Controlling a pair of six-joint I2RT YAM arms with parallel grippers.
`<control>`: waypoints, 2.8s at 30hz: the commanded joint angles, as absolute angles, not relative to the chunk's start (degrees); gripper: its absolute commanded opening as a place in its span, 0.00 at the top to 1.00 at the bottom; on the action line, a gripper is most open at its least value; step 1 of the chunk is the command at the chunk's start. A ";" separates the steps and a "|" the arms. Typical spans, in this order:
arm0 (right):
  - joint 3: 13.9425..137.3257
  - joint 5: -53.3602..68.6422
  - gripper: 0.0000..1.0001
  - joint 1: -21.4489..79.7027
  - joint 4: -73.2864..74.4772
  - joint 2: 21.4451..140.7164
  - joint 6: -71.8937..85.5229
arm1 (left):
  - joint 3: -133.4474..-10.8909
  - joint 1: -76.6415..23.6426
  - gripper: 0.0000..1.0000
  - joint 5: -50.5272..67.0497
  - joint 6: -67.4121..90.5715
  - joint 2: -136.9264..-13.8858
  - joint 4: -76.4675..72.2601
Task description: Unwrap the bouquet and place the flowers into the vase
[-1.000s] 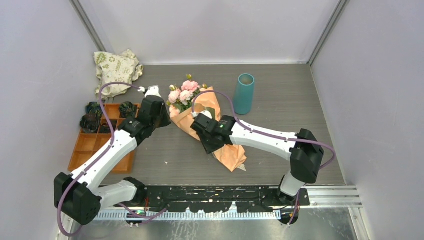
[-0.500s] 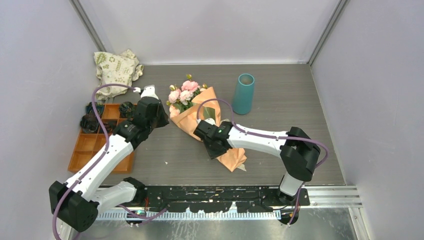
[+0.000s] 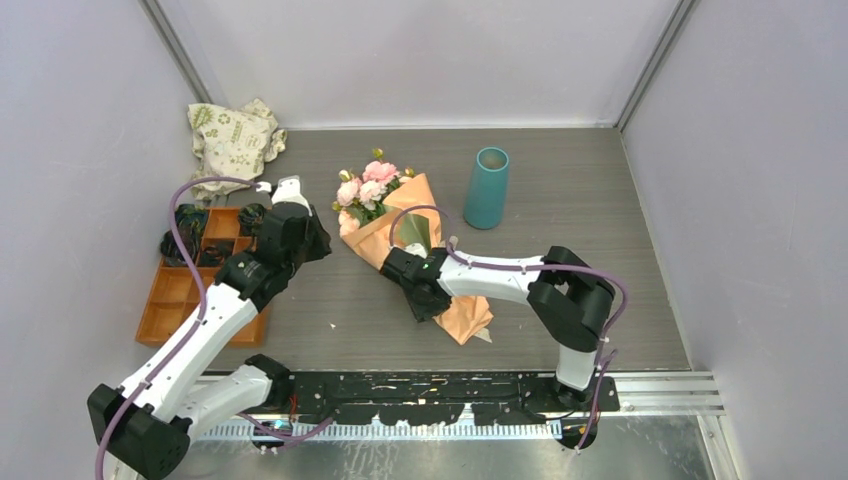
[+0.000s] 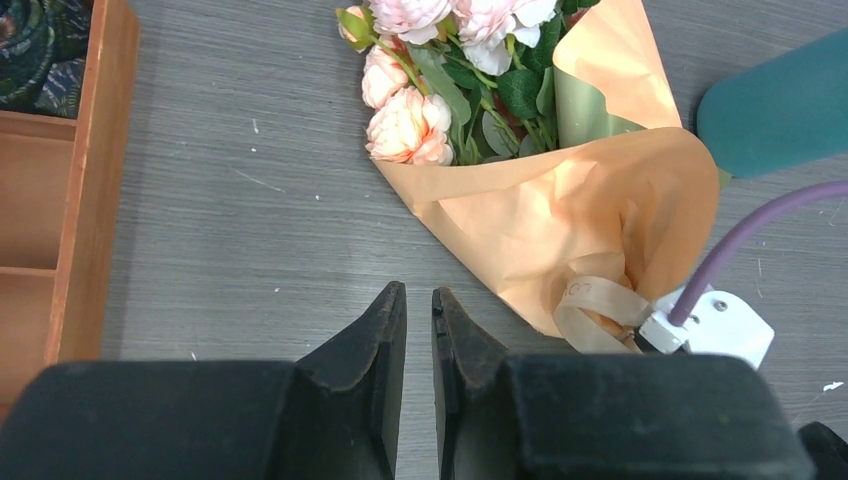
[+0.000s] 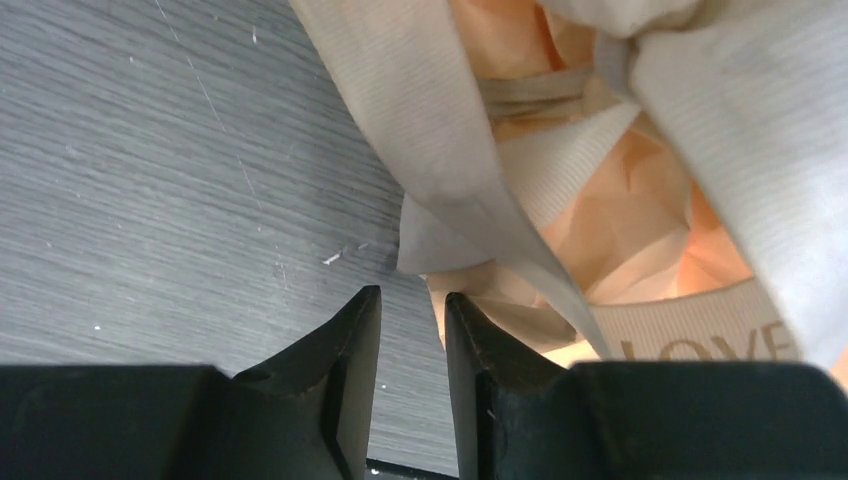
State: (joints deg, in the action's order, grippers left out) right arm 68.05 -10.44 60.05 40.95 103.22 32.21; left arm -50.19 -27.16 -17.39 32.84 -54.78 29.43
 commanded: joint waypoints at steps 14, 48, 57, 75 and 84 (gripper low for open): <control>79.19 -17.49 0.68 60.14 42.11 108.87 32.76 | -49.01 -27.38 0.83 -17.98 33.80 -53.19 28.93; 85.90 -28.69 0.99 60.14 45.59 101.14 33.09 | -44.28 -27.62 0.82 -0.32 38.03 -57.36 14.39; 79.32 -22.53 0.67 60.14 43.60 102.04 34.59 | -44.91 -28.39 0.83 -5.85 36.93 -59.65 15.95; 79.21 -23.55 0.62 57.44 40.99 108.17 35.88 | -44.65 -28.39 0.83 -7.58 36.30 -57.59 17.67; 80.39 -21.82 0.63 53.79 39.44 110.38 34.76 | -44.82 -28.40 0.83 -7.58 36.33 -57.77 18.07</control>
